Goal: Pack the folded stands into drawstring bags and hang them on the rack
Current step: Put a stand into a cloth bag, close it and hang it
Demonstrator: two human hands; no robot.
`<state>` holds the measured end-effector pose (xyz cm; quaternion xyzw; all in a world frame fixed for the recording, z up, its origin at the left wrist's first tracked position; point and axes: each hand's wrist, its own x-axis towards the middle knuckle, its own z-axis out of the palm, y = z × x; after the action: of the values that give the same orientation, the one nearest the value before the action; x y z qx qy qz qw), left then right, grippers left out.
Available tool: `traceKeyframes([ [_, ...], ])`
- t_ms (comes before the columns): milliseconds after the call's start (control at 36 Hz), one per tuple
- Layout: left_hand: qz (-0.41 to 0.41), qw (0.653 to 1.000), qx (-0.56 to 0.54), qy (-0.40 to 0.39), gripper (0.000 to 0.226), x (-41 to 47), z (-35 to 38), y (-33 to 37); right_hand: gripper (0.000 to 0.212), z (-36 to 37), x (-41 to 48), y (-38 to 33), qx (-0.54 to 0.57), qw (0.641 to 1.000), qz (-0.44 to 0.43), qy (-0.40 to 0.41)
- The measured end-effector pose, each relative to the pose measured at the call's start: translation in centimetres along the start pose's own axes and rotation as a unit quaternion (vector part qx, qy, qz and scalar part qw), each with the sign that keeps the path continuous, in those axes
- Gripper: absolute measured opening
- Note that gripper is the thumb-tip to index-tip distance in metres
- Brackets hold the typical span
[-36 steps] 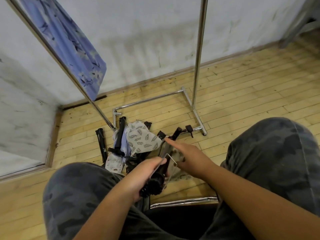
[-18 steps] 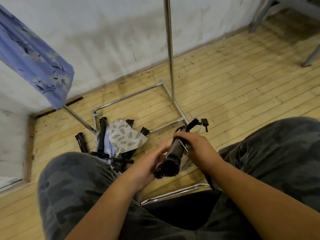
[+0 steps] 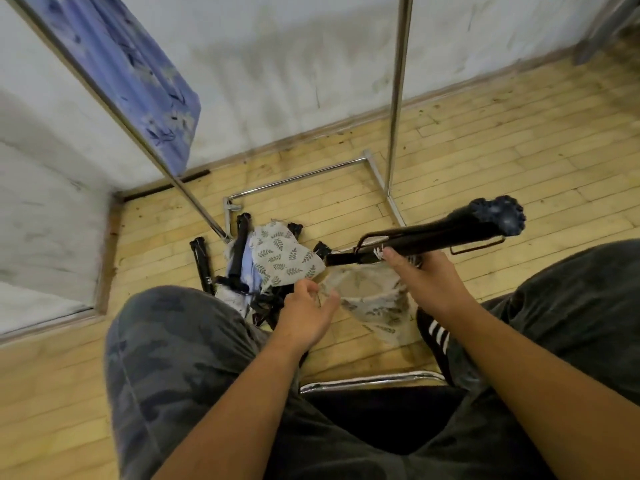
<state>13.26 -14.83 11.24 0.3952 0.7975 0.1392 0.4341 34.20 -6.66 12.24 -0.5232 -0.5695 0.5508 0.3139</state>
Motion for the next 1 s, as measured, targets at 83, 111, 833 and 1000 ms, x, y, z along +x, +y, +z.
traceKeyframes([
  [83,0.019,0.999,-0.024,0.011,0.041,-0.2,-0.3,-0.1,0.023,0.4,-0.1,-0.7,0.033,0.999,0.01,-0.028],
  [111,0.022,0.999,-0.036,0.022,0.037,-0.3,-0.5,0.1,0.023,0.5,-0.1,-0.9,0.036,0.998,0.015,-0.04],
  [833,0.01,0.99,-0.143,-0.007,0.059,-0.1,-0.7,0.9,0.07,0.1,1.7,-1.9,0.389,0.903,0.153,-0.101],
  [1000,0.025,0.986,-0.161,-0.015,0.068,-0.3,-0.8,1.2,0.077,0.0,2.0,-1.6,0.391,0.901,0.157,-0.102],
])
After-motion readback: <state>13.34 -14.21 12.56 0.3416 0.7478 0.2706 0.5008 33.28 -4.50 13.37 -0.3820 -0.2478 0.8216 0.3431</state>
